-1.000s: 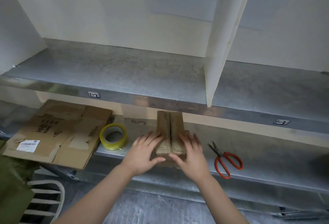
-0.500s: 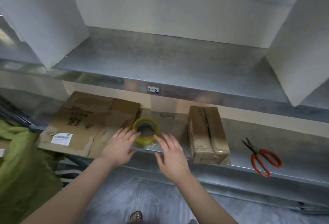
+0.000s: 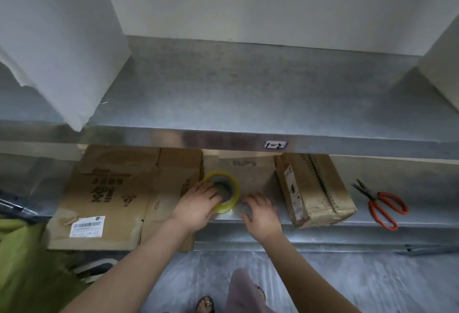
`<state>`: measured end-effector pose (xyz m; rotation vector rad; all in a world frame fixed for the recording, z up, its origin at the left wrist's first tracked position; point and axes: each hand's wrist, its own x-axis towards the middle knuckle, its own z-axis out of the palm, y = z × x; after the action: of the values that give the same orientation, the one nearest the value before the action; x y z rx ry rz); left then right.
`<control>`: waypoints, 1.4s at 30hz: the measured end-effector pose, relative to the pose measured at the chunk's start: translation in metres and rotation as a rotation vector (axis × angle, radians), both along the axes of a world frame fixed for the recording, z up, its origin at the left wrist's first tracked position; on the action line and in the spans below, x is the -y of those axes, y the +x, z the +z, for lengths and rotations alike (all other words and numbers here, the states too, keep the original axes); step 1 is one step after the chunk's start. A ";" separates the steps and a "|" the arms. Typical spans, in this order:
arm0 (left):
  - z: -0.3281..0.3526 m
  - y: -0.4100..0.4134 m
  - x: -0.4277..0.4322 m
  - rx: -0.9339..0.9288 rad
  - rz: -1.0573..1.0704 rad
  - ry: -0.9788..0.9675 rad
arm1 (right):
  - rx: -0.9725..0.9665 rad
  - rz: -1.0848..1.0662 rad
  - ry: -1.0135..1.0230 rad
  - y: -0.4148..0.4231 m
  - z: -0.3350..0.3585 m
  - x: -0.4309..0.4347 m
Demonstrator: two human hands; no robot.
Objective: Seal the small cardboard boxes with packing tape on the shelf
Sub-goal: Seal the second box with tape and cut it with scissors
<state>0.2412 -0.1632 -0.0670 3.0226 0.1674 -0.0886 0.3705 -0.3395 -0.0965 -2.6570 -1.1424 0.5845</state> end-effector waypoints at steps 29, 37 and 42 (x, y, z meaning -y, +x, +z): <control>0.104 0.016 0.113 0.132 0.159 -0.389 | -0.265 -0.218 0.431 0.027 0.116 0.129; 0.117 0.043 0.173 0.112 0.403 -0.077 | -0.111 -0.016 0.546 0.071 0.142 0.186; 0.121 0.052 0.209 0.173 0.499 -0.280 | -0.077 -0.041 0.579 0.099 0.147 0.207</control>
<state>0.2932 -0.3723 0.0541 2.6048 0.8067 0.1766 0.4697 -0.5467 0.0509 -2.1370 -1.0379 0.2855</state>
